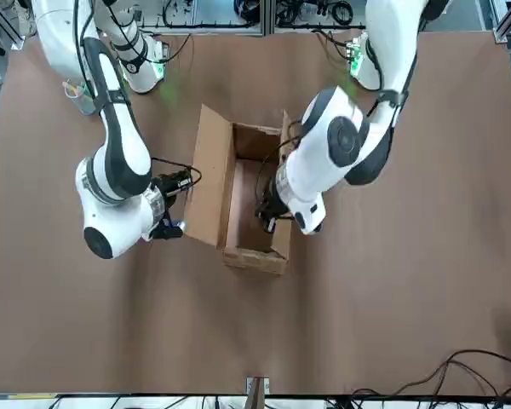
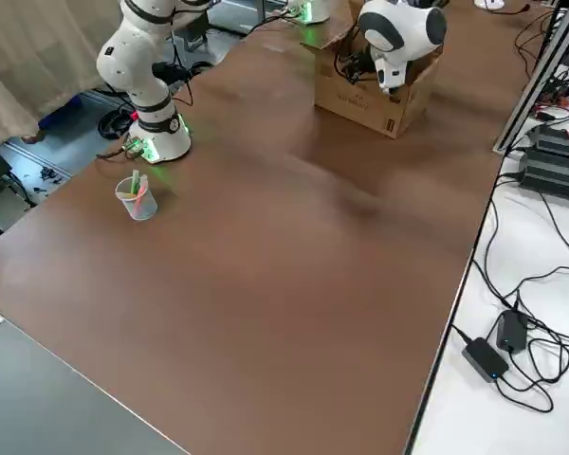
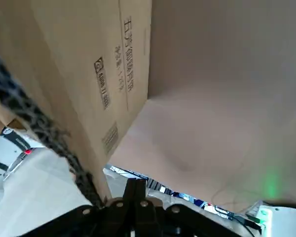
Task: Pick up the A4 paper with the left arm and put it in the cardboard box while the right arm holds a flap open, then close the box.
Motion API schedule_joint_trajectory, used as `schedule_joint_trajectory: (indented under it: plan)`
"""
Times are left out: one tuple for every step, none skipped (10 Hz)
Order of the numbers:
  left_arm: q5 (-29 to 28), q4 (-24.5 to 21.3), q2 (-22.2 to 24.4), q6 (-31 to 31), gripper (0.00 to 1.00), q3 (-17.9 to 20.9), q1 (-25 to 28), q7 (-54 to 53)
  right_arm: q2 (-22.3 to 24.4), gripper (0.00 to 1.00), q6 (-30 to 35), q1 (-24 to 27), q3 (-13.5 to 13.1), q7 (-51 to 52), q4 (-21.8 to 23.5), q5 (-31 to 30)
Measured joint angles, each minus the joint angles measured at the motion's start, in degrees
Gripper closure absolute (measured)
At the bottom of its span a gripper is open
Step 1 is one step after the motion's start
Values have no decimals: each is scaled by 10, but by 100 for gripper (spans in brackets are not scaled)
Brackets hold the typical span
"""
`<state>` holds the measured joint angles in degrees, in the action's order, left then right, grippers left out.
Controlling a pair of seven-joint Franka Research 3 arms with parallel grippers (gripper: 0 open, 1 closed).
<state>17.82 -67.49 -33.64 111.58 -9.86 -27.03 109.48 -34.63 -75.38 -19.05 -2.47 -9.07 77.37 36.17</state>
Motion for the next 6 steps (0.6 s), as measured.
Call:
schedule_joint_trajectory:
  plan:
    - [-3, 0, 18, -47, 99, 2, 11, -7, 0, 99, 0, -1, 0, -13, -6, 15]
    - [-4, 0, 34, -96, 99, 2, 30, -30, 0, 99, 0, -2, 0, -23, -16, 27]
    - [-4, 0, 46, -149, 99, 2, 51, -61, 0, 99, 1, -3, 0, -31, -25, 37]
    - [-4, -2, 51, -197, 99, 2, 69, -91, 1, 99, 1, -5, 1, -38, -33, 44]
    - [-4, -10, 49, -221, 99, 2, 80, -109, 1, 99, 1, -8, 3, -44, -40, 46]
    - [-4, -23, 40, -215, 99, 2, 82, -117, 1, 99, 1, -15, 4, -54, -48, 49]
